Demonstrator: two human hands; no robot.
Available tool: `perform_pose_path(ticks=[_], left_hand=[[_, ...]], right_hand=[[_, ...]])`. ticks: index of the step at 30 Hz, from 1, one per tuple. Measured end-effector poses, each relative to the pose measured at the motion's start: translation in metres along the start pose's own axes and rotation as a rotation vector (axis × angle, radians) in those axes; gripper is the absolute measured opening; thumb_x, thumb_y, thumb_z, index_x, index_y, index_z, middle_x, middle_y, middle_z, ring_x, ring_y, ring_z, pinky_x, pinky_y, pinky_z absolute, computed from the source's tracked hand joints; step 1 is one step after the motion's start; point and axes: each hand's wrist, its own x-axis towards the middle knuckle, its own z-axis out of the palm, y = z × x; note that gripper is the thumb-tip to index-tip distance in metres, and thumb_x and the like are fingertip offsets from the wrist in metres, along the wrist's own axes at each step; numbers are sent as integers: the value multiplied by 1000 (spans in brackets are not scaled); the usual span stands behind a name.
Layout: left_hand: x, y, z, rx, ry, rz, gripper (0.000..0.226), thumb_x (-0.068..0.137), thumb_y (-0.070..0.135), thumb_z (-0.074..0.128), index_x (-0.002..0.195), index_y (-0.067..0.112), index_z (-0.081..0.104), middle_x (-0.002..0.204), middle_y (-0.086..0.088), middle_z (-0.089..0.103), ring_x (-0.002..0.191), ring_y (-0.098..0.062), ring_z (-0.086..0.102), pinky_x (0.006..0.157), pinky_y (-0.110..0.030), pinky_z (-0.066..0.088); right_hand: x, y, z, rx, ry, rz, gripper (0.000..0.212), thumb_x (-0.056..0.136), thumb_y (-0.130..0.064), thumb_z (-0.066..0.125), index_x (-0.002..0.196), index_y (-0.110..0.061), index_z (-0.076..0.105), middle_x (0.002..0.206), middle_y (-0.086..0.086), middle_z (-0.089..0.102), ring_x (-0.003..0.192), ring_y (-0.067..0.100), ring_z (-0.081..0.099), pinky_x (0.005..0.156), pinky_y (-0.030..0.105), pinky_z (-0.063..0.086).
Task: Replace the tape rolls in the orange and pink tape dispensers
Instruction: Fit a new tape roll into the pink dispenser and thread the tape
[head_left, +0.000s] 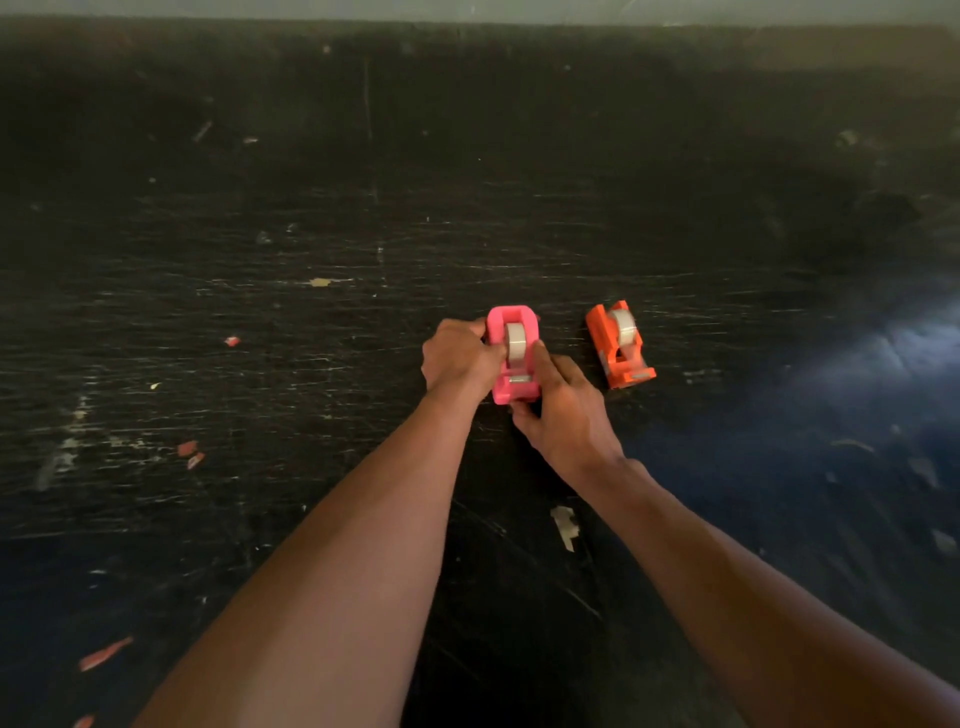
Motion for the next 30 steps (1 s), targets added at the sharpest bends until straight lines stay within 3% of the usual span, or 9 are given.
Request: perform_pose_path(ticks=[3, 9, 30], left_hand=[[2, -1, 1, -37, -36, -17, 46, 91, 12, 69, 135, 22, 62, 127, -6, 70, 109, -22, 69, 93, -41, 60], [4, -5, 0, -164, -51, -91, 53, 87, 10, 74, 137, 23, 60, 134, -7, 66, 109, -21, 69, 92, -41, 60], [-5, -17, 0, -231, -61, -45, 41, 93, 14, 67, 134, 17, 63, 127, -9, 71, 104, -21, 72, 93, -41, 60]], right_hand=[[-1, -1, 0, 10, -2, 12, 74, 91, -18, 64, 154, -12, 26, 129, 15, 54, 111, 26, 59, 92, 31, 47], [-2, 0, 2, 13, -12, 13, 74, 94, -18, 62, 156, -10, 22, 130, 16, 55, 113, 26, 58, 97, 35, 48], [-1, -9, -5, 4, -87, 115, 74, 96, -17, 56, 157, -12, 14, 126, 17, 55, 110, 30, 59, 95, 40, 50]])
